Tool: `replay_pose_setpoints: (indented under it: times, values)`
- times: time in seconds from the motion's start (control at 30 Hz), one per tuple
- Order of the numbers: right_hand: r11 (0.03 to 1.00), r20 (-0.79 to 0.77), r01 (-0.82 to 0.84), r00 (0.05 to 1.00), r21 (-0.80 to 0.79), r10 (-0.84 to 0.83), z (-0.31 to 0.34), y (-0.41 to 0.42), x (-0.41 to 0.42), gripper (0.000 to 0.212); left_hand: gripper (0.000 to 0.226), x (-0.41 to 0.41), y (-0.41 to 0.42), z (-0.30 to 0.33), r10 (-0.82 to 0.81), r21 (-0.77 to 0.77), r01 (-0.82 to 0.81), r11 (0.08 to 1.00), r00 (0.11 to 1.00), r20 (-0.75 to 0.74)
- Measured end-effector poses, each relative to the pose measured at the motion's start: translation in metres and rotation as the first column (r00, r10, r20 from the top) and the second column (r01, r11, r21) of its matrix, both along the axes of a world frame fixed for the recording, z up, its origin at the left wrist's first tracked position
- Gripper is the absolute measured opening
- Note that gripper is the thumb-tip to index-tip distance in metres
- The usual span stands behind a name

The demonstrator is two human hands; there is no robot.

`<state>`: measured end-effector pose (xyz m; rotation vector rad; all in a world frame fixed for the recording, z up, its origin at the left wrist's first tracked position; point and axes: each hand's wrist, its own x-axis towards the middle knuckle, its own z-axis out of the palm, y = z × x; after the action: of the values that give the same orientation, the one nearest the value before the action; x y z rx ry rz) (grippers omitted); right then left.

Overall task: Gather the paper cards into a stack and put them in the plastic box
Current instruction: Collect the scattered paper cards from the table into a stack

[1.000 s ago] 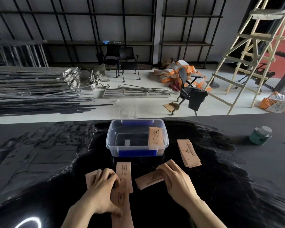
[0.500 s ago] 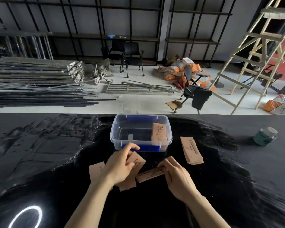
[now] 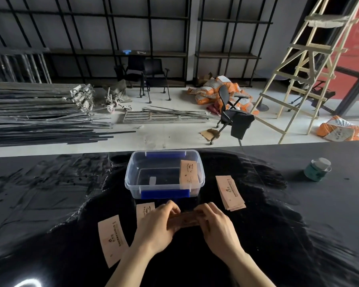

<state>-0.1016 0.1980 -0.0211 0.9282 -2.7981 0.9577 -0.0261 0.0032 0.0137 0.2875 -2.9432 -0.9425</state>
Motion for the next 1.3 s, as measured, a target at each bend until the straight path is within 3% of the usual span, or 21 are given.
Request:
replay_pose_setpoints:
  times: [0.13, 0.23, 0.33, 0.43, 0.53, 0.6, 0.7, 0.77, 0.83, 0.93, 1.0, 1.13, 1.2, 1.3]
  values:
    - [0.996, -0.057, -0.055, 0.997, 0.067, 0.059, -0.002, -0.004, 0.002, 0.042, 0.039, -0.002, 0.002, -0.009, -0.030, 0.001, 0.030, 1.000, 0.999, 0.031]
    - [0.991, -0.078, -0.079, 0.993, 0.111, 0.088, -0.003, -0.006, 0.001, 0.039, 0.041, -0.001, 0.006, -0.017, -0.030, 0.062, 0.030, 0.998, 1.000, -0.006]
    - [0.990, -0.071, -0.076, 0.994, 0.120, 0.085, -0.002, -0.006, -0.001, 0.034, 0.019, 0.007, -0.002, -0.020, 0.177, 0.078, -0.167, 0.983, 0.975, -0.138]
    - [0.989, -0.078, -0.075, 0.993, 0.125, 0.085, -0.002, -0.006, -0.002, 0.031, 0.026, 0.013, -0.016, -0.026, 0.417, -0.053, -0.438, 0.898, 0.882, -0.219]
    - [0.990, -0.076, -0.072, 0.994, 0.123, 0.081, -0.002, -0.008, -0.002, 0.028, 0.056, 0.016, -0.018, -0.025, 0.513, -0.344, -0.478, 0.808, 0.858, 0.014]
    - [0.989, -0.064, -0.077, 0.994, 0.126, 0.086, -0.001, -0.008, -0.002, 0.027, 0.072, 0.016, -0.014, -0.023, 0.511, -0.397, -0.439, 0.806, 0.855, 0.092]
    - [0.986, -0.043, -0.101, 0.993, 0.134, 0.108, 0.000, -0.006, -0.004, 0.028, 0.070, 0.013, -0.011, -0.017, 0.457, -0.294, -0.406, 0.865, 0.880, 0.130]
    - [0.984, -0.033, -0.117, 0.992, 0.135, 0.122, 0.001, -0.006, -0.004, 0.027, 0.070, 0.012, -0.012, -0.017, 0.376, -0.104, -0.365, 0.925, 0.917, 0.135]
    - [0.983, -0.029, -0.125, 0.991, 0.133, 0.129, 0.003, -0.005, -0.003, 0.024, 0.068, 0.011, -0.014, -0.015, 0.291, 0.088, -0.299, 0.950, 0.952, 0.092]
    - [0.986, -0.024, -0.122, 0.992, 0.114, 0.125, 0.003, -0.003, -0.001, 0.025, 0.052, 0.004, -0.015, -0.011, 0.211, 0.245, -0.194, 0.950, 0.977, -0.043]
    - [0.992, 0.002, -0.089, 0.996, 0.090, 0.090, 0.003, -0.004, 0.000, 0.035, 0.045, -0.002, -0.010, -0.005, 0.162, 0.295, -0.125, 0.947, 0.981, -0.105]
    - [0.994, 0.044, -0.088, 0.995, 0.066, 0.086, 0.005, -0.012, 0.003, 0.072, 0.045, -0.007, 0.006, 0.000, -0.010, 0.325, 0.035, 0.945, 0.997, -0.077]
    - [0.991, 0.024, -0.119, 0.993, 0.064, 0.118, 0.005, -0.016, 0.005, 0.070, 0.047, -0.006, 0.007, -0.004, 0.010, 0.361, 0.026, 0.932, 0.995, -0.097]
    - [0.987, -0.021, -0.140, 0.990, 0.076, 0.142, 0.002, -0.021, 0.006, 0.046, 0.037, 0.000, 0.001, -0.011, 0.126, 0.406, -0.058, 0.912, 0.982, -0.143]
